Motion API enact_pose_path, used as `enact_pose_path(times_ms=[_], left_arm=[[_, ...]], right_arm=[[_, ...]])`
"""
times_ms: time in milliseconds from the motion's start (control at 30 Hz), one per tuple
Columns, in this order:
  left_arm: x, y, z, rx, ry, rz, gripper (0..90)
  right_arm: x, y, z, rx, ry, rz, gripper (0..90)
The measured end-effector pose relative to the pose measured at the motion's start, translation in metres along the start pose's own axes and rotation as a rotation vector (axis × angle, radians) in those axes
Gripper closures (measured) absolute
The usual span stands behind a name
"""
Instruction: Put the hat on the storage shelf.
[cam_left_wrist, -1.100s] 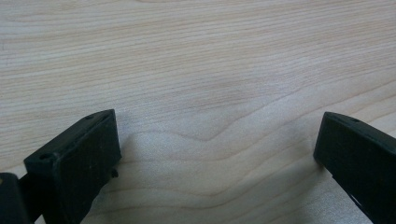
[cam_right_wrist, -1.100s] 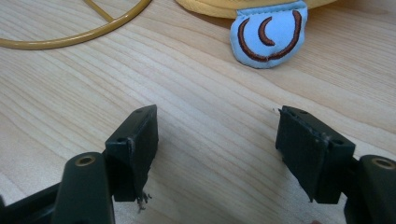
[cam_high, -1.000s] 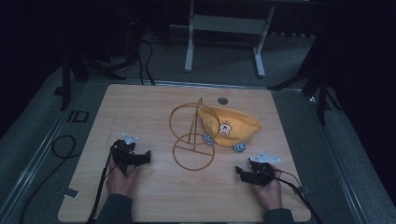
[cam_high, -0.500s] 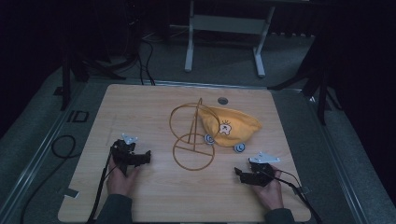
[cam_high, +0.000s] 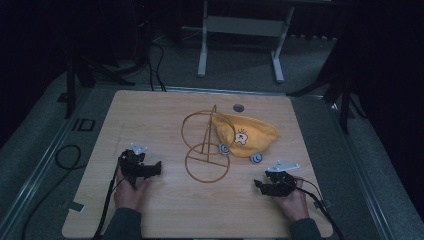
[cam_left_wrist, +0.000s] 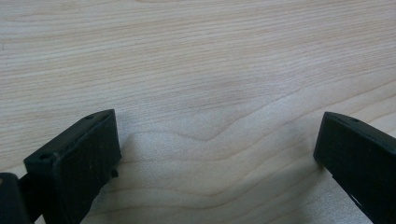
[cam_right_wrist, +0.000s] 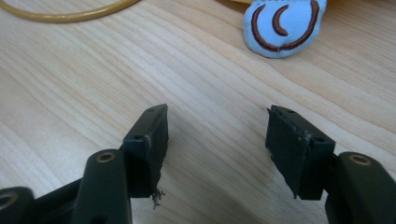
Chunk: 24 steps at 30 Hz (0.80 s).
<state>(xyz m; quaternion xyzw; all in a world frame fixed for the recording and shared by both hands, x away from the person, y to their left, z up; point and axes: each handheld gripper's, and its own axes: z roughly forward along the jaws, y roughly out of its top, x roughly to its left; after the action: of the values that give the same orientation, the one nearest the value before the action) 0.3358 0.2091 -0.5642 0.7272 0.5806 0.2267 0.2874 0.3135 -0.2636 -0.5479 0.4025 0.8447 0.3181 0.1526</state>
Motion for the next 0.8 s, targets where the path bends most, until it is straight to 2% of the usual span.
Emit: enact_pose_path(times_ms=[33,133,233,500,633,800], left_arm=[[0.000,0.000,0.000,0.000,0.000,0.000,0.4],[0.000,0.000,0.000,0.000,0.000,0.000,0.4],[0.000,0.000,0.000,-0.003,0.000,-0.003,0.4],[0.000,0.000,0.000,-0.002,0.000,-0.003,0.4],[0.000,0.000,0.000,-0.002,-0.001,-0.003,0.4],[0.000,0.000,0.000,-0.001,-0.001,-0.002,0.4]], right_arm=[[-0.001,0.002,-0.001,0.022,0.011,-0.018,40.3],[-0.002,0.003,-0.001,0.035,0.021,-0.031,40.8],[-0.002,0.006,-0.003,0.052,0.018,-0.072,42.1],[-0.010,0.022,-0.010,0.047,0.012,-0.094,43.2],[-0.010,0.029,-0.009,0.047,0.009,-0.102,42.6],[-0.011,0.041,-0.002,0.052,-0.022,-0.112,40.2]])
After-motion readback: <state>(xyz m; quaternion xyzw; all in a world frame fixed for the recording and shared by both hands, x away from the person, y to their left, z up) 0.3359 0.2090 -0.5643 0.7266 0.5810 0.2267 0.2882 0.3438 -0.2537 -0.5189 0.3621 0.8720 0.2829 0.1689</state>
